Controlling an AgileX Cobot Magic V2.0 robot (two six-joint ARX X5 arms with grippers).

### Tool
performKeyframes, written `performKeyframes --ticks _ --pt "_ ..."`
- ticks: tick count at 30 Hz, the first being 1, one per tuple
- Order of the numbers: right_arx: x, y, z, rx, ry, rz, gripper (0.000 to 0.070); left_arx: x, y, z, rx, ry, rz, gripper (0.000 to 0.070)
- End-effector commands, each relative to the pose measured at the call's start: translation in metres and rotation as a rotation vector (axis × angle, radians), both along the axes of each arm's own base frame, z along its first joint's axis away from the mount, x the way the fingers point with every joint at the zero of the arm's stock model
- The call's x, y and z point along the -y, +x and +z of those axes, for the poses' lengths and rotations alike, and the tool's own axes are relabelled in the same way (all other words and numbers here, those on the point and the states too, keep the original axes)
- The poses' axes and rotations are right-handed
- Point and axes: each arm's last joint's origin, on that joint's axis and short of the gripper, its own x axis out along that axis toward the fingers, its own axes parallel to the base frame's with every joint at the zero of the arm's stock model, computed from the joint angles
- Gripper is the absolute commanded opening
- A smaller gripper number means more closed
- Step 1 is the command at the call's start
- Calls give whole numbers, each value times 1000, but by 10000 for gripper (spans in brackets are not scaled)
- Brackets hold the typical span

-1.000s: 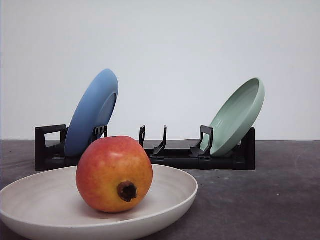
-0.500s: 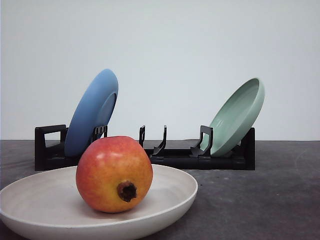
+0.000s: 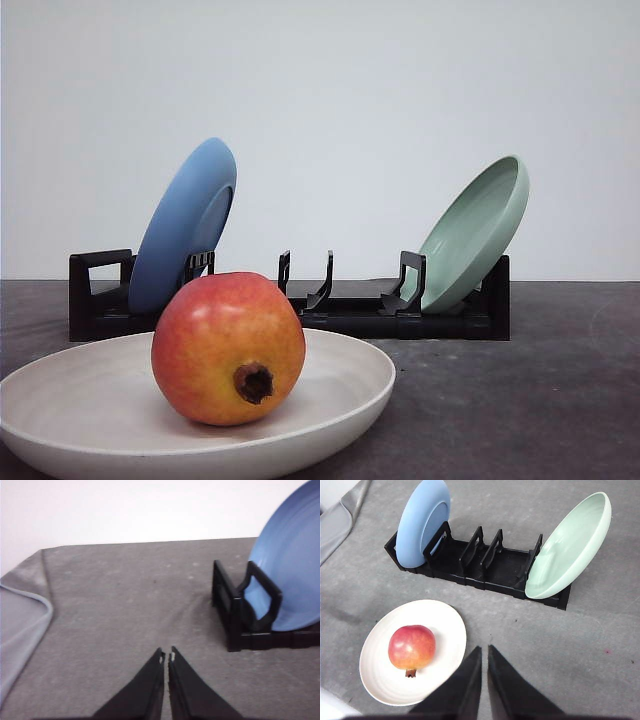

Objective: Place pomegranate in white plate

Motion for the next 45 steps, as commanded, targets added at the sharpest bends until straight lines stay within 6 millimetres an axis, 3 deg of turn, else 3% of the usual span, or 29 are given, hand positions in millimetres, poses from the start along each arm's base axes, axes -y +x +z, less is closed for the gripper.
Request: performKeyframes --ticks 1,32,35,39,45 --pt "-1 -1 4 17 9 11 19 -1 1 -4 -13 19 -9 0" --pt "-1 0 4 22 13 9 19 -5 1 -6 -41 3 -11 0" --pt "6 3 3 54 -16 -41 19 -5 1 -6 -41 3 -11 0" --pt "19 18 -20 160 -100 -150 19 -5 1 -6 -41 3 -11 0" --pt "46 38 -93 367 -147 -441 19 -5 1 -6 -41 3 -11 0"
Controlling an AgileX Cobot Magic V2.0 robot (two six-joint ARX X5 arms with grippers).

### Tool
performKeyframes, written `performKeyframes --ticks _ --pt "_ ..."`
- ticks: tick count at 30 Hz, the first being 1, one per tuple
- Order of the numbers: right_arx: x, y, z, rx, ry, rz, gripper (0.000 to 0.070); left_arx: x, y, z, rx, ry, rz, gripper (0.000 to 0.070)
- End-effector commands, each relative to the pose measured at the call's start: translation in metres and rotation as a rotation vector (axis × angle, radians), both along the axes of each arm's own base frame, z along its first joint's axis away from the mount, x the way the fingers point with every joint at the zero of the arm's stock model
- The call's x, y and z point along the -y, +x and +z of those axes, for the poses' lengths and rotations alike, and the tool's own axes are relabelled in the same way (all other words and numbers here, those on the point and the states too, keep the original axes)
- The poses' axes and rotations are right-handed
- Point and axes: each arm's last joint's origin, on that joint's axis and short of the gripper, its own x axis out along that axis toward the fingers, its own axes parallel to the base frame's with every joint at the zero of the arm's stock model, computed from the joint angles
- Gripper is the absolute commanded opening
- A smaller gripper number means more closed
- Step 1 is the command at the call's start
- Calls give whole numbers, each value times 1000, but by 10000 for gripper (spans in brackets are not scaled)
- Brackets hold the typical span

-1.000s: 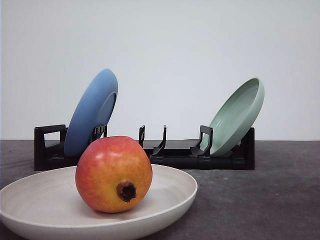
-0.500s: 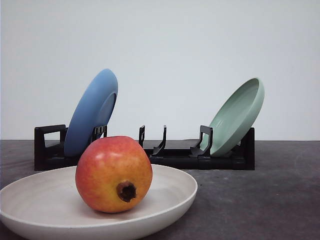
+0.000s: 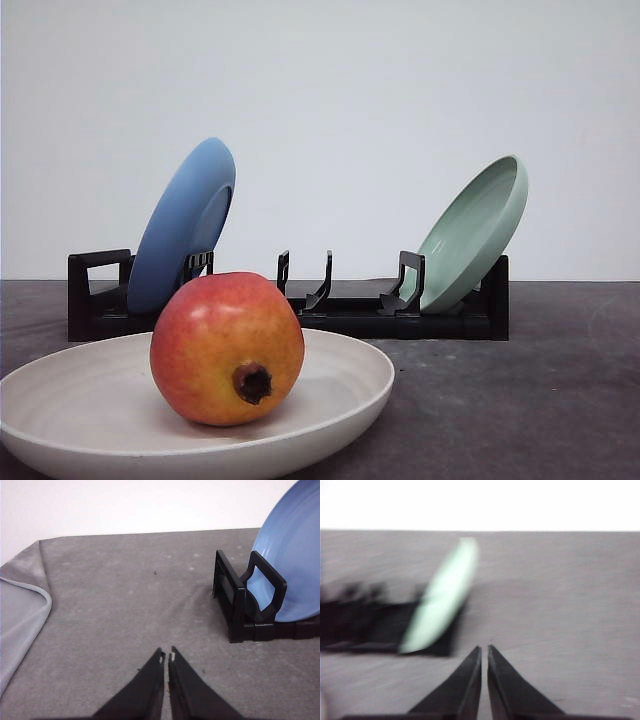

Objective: Place pomegranate in white plate

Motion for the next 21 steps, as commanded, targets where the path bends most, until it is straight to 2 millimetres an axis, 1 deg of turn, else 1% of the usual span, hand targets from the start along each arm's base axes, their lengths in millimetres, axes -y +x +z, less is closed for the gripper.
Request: performKeyframes --ticks 1,3,6,10,14,18,21 --pt "6 4 -19 69 -67 -50 19 0 0 -4 -12 7 -4 0" --pt "13 5 -42 114 -71 -109 19 0 0 -4 -12 7 -4 0" --pt "20 4 -70 149 -70 -168 19 0 0 -4 -12 7 -5 0" --pt "25 2 -98 179 -59 -177 19 0 0 -4 -12 7 -5 0" --pt "26 1 -113 191 -65 -106 19 0 0 -4 -12 7 -5 0" --pt "27 2 -120 167 -76 -9 19 0 0 -4 -12 7 -4 0" --pt "29 1 -125 123 -94 12 19 0 0 -4 -12 7 -5 0"
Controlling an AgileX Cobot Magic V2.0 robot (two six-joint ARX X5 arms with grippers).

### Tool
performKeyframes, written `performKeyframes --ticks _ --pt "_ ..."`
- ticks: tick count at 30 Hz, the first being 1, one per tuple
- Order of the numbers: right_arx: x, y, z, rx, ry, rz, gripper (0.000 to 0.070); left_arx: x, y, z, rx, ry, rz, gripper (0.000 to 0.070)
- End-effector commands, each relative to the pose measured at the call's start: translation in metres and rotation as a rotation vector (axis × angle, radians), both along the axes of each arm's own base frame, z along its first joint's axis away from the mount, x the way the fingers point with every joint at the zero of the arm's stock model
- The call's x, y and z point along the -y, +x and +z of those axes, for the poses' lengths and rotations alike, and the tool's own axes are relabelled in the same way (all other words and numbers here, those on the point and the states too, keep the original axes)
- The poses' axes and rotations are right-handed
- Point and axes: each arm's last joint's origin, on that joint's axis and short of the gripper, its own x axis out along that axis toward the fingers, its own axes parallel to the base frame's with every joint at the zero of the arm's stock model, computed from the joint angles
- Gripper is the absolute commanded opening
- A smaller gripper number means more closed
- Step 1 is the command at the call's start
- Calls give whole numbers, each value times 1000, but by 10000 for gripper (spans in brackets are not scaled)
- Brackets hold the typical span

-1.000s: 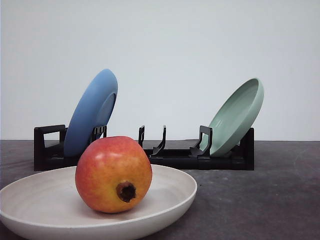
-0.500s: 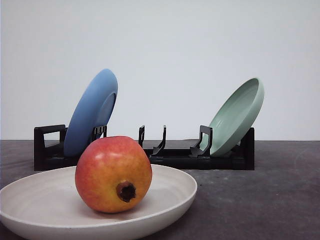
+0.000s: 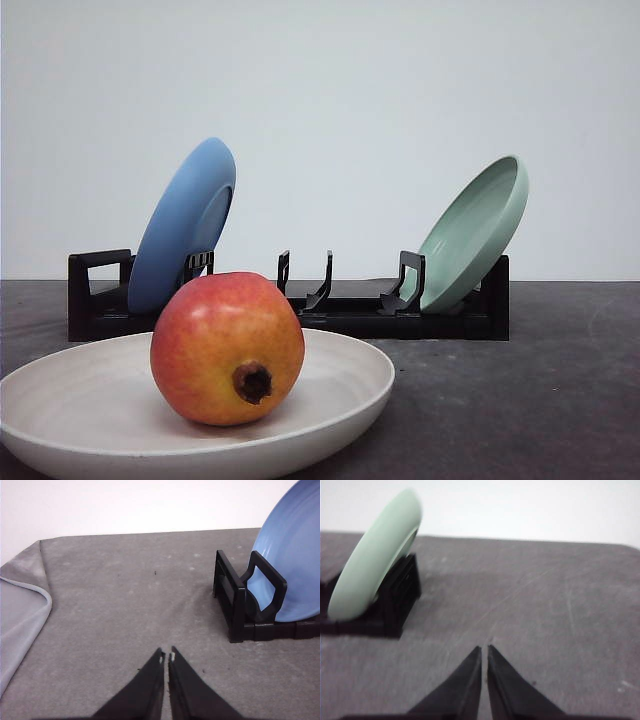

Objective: Place pomegranate in white plate

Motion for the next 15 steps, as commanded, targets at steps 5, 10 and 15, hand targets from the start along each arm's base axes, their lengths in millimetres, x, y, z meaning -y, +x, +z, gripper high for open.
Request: performKeyframes --ticks 5,10,15 --pt "4 0 -4 -25 -49 -24 19 0 0 -4 -12 7 -4 0" --pt "6 0 -4 -23 -43 -50 19 0 0 -4 -12 7 -4 0" --pt "7 0 -3 -15 -39 -57 19 0 0 -4 -12 7 -4 0"
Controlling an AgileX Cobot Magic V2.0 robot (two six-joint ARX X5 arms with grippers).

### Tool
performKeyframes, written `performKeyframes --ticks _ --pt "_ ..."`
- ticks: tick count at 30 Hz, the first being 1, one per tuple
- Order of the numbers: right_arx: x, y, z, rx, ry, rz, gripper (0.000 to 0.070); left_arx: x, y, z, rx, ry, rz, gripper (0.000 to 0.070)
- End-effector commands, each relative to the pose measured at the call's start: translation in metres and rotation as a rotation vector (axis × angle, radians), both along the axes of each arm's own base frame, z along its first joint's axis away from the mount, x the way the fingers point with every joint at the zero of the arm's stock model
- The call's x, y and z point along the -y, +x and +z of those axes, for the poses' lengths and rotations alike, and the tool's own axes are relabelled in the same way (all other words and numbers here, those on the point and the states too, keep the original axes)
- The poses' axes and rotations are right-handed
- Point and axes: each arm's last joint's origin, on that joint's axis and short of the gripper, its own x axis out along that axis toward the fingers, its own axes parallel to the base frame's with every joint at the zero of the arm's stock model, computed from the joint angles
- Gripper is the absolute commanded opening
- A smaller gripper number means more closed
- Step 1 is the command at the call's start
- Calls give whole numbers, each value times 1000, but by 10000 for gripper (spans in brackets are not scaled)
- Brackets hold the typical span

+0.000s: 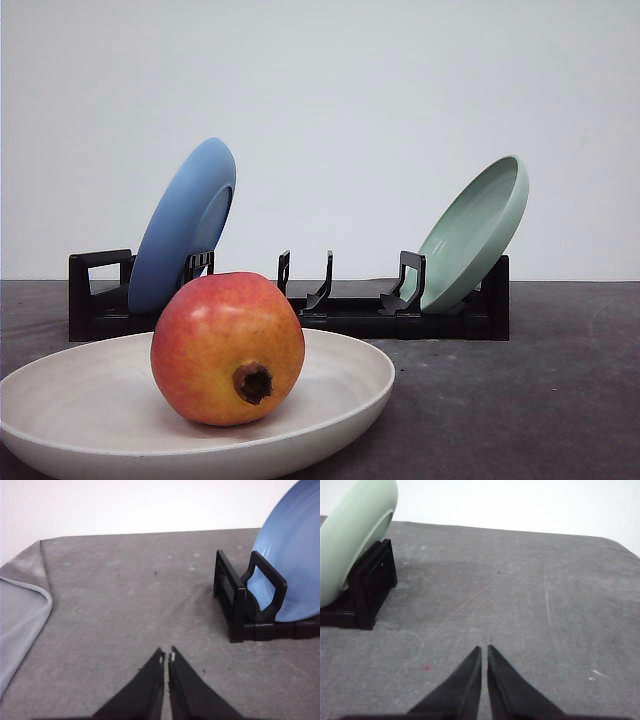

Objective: Place pomegranate in white plate

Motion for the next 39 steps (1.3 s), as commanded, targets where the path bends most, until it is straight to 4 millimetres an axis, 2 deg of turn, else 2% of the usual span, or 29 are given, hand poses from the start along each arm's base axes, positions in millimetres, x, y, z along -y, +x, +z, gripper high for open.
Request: performKeyframes --ticks 1,39 --pt "0 0 -1 0 -4 -2 19 0 0 -4 -12 7 -5 0" --pt "0 0 0 11 -4 -2 19 0 0 -4 -12 7 -5 0"
